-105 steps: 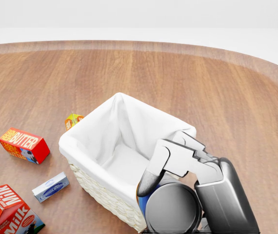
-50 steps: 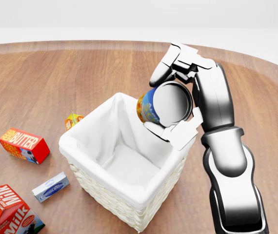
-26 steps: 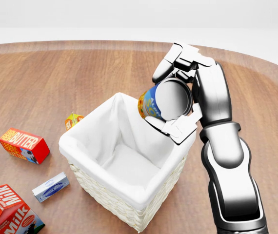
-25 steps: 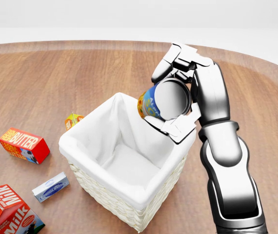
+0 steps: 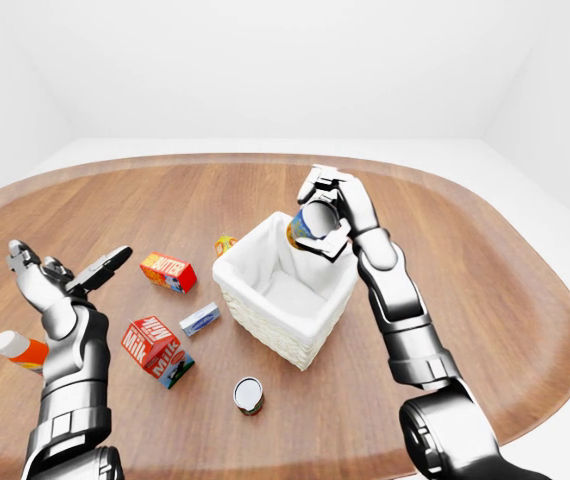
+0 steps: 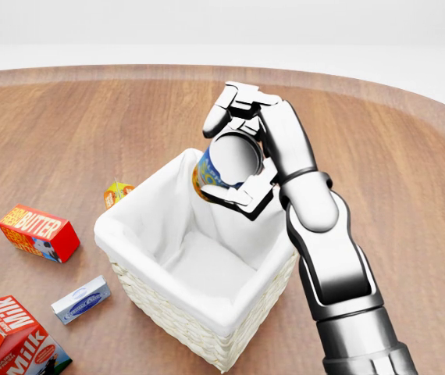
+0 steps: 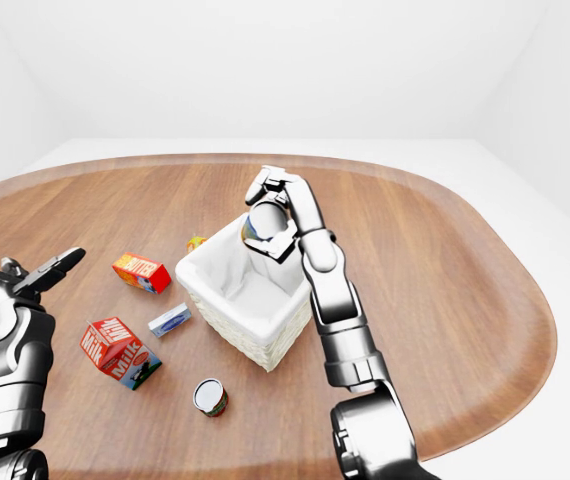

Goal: Pick up the alphabet soup, and put it in the basket.

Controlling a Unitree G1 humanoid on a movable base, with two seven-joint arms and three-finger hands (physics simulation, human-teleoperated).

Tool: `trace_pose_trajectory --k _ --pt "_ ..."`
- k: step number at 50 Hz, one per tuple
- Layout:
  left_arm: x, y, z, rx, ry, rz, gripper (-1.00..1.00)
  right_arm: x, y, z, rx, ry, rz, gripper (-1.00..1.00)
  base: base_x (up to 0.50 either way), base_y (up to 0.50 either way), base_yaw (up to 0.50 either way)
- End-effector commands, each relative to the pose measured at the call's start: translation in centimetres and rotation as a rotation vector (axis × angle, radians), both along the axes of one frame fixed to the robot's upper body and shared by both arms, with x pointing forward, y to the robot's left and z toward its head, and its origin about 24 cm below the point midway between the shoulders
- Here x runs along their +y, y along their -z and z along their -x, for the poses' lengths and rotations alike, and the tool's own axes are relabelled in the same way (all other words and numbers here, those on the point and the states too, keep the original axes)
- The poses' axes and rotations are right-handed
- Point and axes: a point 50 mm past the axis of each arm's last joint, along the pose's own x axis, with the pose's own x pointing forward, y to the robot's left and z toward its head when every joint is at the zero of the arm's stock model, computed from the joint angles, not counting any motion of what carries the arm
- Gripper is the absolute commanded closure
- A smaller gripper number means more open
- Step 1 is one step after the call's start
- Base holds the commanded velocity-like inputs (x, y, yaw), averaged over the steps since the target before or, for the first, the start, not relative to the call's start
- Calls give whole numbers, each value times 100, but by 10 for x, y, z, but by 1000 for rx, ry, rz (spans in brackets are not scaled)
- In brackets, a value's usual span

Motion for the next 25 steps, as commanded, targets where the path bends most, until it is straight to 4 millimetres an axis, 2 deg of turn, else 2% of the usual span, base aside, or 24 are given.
trace_pose_trajectory --k 1,9,14,16,19,20,25 --pt "0 0 0 1 3 0 -100 23 -4 -5 5 -53 43 100 0 0 0" --pt "-1 1 0 1 6 2 -100 37 -8 -5 -1 -93 65 100 0 0 0" --pt "-1 1 0 2 6 2 -100 37 -8 -5 1 -93 66 100 0 0 0" --pt "0 -3 2 -17 3 -6 -100 37 9 -16 92 -57 77 100 0 0 0" --pt "0 -3 2 -18 3 -7 -100 37 10 -17 96 -56 76 100 0 0 0" --pt "-1 -3 1 -15 4 -6 -100 36 18 -22 139 -35 90 100 0 0 0" --pt "-1 -1 1 -9 4 -3 -100 36 25 -29 190 -2 93 100 0 0 0"
